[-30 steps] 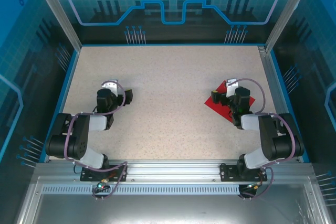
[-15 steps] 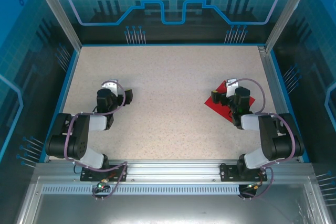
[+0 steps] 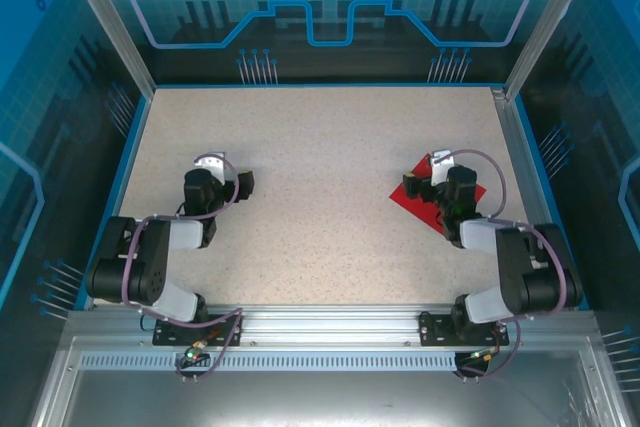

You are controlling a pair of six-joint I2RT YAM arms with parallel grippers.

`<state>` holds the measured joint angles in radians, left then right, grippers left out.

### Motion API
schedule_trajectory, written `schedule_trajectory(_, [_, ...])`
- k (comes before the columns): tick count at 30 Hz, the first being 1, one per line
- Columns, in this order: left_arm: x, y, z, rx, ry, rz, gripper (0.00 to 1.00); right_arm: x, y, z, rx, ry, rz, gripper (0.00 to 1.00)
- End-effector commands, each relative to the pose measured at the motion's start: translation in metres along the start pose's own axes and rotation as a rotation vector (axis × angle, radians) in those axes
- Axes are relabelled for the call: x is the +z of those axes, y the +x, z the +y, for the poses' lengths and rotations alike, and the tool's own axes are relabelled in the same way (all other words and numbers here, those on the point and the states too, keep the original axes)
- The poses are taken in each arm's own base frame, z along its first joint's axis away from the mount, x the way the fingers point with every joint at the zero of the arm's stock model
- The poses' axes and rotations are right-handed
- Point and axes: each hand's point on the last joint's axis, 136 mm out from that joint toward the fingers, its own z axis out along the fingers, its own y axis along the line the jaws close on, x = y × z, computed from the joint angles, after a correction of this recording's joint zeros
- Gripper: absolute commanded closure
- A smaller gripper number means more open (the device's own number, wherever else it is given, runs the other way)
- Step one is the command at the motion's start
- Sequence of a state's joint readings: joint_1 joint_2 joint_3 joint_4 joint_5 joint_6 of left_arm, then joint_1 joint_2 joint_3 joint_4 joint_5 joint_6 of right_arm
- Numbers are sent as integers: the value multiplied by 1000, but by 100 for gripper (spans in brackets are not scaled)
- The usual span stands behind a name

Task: Fold a paper plane with a square sheet of paper (pick it up from the middle)
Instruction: Move the square sheet of paper to the center of the table.

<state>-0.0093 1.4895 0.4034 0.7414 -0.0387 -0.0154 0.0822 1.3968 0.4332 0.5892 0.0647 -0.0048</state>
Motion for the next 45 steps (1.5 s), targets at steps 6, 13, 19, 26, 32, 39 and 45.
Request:
schedule_trajectory(6, [-31, -50, -19, -58, 86, -2, 1, -47, 3, -3, 439, 43, 493, 1])
schedule_trajectory(13, [-31, -46, 7, -443, -103, 152, 1, -10, 9, 24, 638, -42, 625, 1])
schedule_trajectory(19, [-36, -30, 10, -640, -79, 220, 1, 22, 19, 33, 625, -22, 683, 4])
schedule_trajectory(26, [-40, -37, -1, -682, -6, 255, 1, 49, 49, 48, 617, -34, 802, 8])
schedule_trajectory(32, [-41, -40, -9, -711, 50, 257, 1, 51, 66, 75, 521, -36, 887, 11])
schedule_trajectory(39, [-38, -41, -17, -743, 96, 287, 1, 34, 74, 128, 397, -149, 968, 15])
schedule_trajectory(45, [-36, -35, -21, -783, 115, 306, 1, 14, 84, 177, 247, -225, 1006, 15])
